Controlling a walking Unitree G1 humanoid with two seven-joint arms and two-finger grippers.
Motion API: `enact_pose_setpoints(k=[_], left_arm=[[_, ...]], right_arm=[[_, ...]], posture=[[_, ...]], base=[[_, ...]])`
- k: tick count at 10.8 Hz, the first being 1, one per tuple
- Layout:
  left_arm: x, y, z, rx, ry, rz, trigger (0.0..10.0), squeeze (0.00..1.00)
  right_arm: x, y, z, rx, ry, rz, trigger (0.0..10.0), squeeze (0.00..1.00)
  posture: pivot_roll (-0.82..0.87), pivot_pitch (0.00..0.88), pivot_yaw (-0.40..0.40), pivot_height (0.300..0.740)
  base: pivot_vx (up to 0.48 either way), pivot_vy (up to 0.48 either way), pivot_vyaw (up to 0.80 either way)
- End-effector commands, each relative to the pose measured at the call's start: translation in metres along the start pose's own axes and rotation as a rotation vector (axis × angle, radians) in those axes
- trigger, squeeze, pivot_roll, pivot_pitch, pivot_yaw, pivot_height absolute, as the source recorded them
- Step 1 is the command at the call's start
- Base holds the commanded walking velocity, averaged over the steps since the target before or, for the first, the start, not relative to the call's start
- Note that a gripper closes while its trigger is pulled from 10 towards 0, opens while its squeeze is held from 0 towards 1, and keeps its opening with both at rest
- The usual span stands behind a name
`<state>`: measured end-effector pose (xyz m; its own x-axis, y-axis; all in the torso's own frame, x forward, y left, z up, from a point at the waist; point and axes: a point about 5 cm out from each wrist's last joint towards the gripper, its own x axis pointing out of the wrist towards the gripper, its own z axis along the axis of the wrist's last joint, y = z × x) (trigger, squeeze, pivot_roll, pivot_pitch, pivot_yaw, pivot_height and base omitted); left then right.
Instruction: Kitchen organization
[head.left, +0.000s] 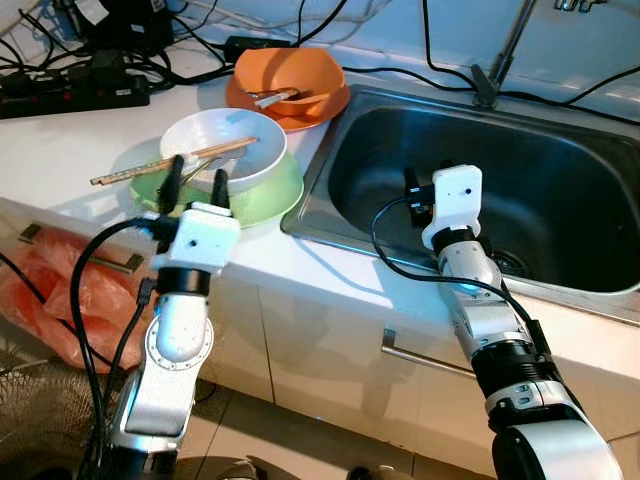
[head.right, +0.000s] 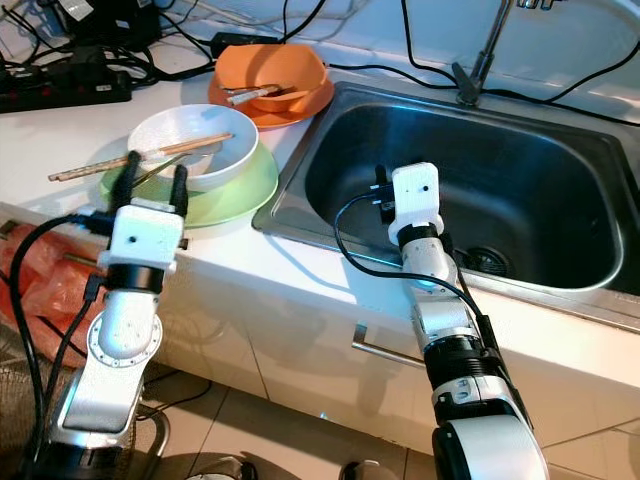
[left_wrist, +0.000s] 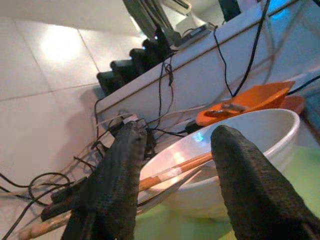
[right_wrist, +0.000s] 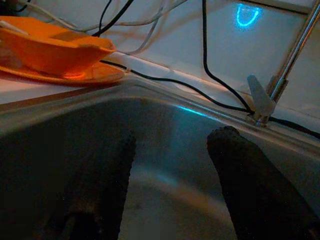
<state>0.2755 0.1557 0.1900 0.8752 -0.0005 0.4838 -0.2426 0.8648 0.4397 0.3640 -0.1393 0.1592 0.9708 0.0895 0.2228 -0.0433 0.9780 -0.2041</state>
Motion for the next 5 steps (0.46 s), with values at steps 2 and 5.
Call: enact_pose_setpoints(k=[2,5], left_arm=[[0.001,0.0094,0.0076,-0.011,-0.041,0.051,10.0,1.0],[-0.0043,0.011,0.0086,-0.067,-0.035,0.074,10.0,0.0]], right_arm=[[-0.002,-0.0003,-0.005,0.009,0.014,-0.001,10.0,0.0],[-0.0013,0.0004,-0.0046,0.011,0.012,0.005,10.0,0.0]], posture=[[0.07,0.108,-0.035,0.74],[0.08,0.097,-0.042,0.74]], base=[[0.0,0.0,0.0],[0.0,0.0,0.0]])
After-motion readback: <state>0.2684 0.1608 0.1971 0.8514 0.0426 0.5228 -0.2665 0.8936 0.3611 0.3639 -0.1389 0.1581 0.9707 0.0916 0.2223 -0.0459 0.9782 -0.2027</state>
